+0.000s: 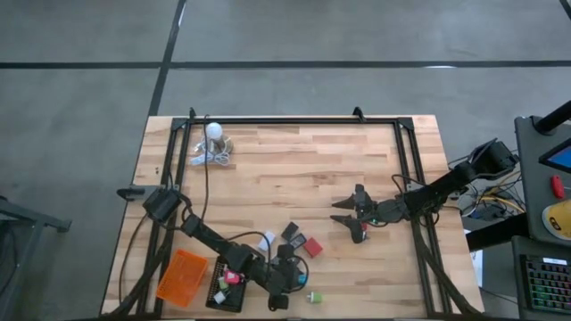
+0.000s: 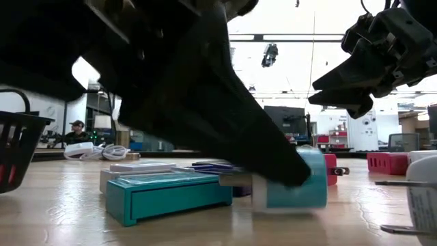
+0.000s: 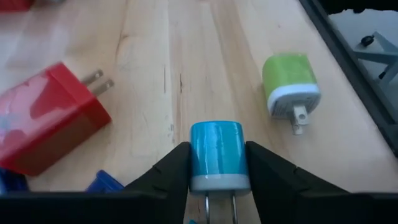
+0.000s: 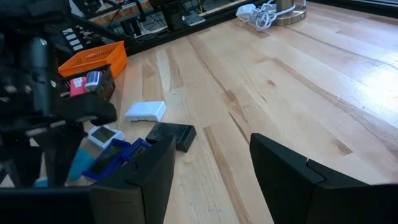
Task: Pick & Place Office items
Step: Put the blue charger adapter into the black basket
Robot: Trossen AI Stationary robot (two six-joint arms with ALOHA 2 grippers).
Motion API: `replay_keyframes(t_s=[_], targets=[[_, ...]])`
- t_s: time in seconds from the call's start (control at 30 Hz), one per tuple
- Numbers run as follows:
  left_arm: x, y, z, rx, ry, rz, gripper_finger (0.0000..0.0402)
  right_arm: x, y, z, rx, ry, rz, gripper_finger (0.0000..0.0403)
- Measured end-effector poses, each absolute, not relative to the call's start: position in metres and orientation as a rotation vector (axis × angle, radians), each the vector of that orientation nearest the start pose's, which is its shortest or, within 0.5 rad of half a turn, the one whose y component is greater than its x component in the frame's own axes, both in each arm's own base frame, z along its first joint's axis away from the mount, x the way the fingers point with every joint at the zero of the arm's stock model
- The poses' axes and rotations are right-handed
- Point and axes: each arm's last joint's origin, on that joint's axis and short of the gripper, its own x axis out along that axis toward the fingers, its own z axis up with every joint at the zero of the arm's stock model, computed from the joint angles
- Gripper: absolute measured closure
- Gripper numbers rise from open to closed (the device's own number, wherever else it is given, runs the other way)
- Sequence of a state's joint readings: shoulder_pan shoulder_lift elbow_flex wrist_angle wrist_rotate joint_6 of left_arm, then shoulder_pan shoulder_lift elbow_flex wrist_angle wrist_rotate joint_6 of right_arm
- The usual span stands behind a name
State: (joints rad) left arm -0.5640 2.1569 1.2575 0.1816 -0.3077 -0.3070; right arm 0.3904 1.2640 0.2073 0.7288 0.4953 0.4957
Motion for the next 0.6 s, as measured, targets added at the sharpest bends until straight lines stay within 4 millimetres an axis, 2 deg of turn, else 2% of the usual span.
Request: replay_keyframes(t_s=[0.2,0.33,0.5,0.6], targets=[[0.371,-0.225,0.141,0.021,0.617,-0.163,0.0263,0.191,0.064,0.141,0.351,0.267,-0.176,0.0199],[0.362,-0.219,0.175,0.022,0.611,-0.165,0.0263,0.191,0.063,0.139,0.344,0.282,-0.18,0.0199],[0.336,-0.205,0.213,0.048,0.715,-0.144,0.0263,0.191,0.063,0.139,0.343,0.282,-0.18,0.0199],[0.316,-0.194,0.235,-0.01,0.786,-0.095,0.0262,0.19,0.063,0.139,0.343,0.283,-0.18,0.0199]])
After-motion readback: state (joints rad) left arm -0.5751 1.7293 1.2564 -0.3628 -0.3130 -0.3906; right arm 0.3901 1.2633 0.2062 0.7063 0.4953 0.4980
